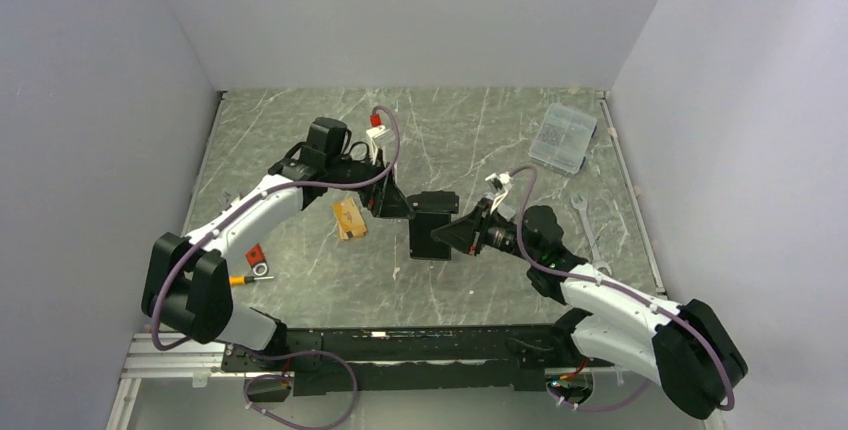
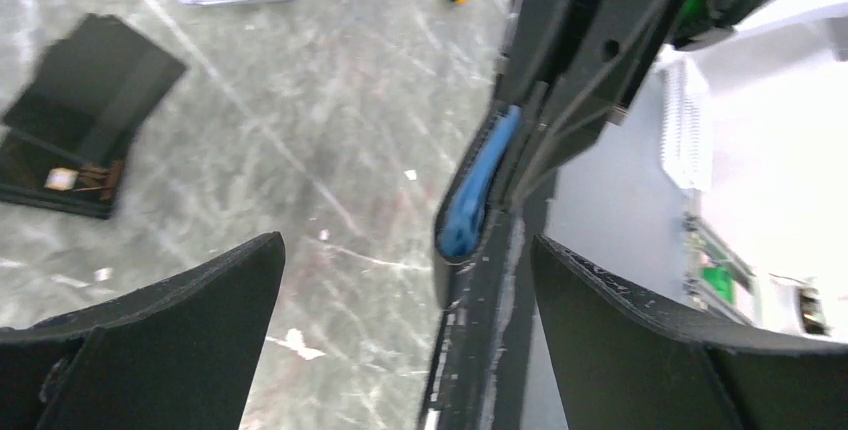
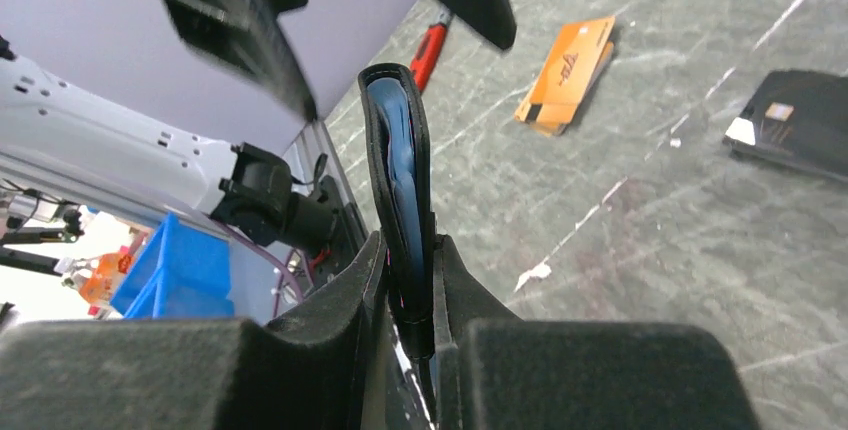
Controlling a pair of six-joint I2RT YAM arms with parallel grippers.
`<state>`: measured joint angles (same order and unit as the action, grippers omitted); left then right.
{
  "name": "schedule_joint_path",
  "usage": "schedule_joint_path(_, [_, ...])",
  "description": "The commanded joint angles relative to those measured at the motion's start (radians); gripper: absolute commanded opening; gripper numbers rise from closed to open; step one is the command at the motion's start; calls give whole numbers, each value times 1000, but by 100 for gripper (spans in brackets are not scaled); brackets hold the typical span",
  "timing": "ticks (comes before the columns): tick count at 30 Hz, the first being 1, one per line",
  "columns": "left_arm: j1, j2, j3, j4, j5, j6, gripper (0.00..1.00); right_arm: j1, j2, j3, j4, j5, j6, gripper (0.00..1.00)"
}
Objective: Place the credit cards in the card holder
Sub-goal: Pick up the card holder from the center of the board.
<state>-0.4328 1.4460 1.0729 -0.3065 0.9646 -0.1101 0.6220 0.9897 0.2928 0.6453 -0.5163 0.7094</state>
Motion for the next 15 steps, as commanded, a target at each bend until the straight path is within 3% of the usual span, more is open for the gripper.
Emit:
schedule_joint_path(1, [-6, -36, -46, 116, 163, -158, 99, -3, 20, 115, -82, 2, 3, 0])
schedule_joint_path(7, [1, -84, -80, 138, 182, -180, 97, 2, 54, 184, -17, 1, 91, 0])
schedule_joint_path(15, [31, -110, -136, 332, 260, -350, 62, 63, 137, 292, -36, 84, 90, 0])
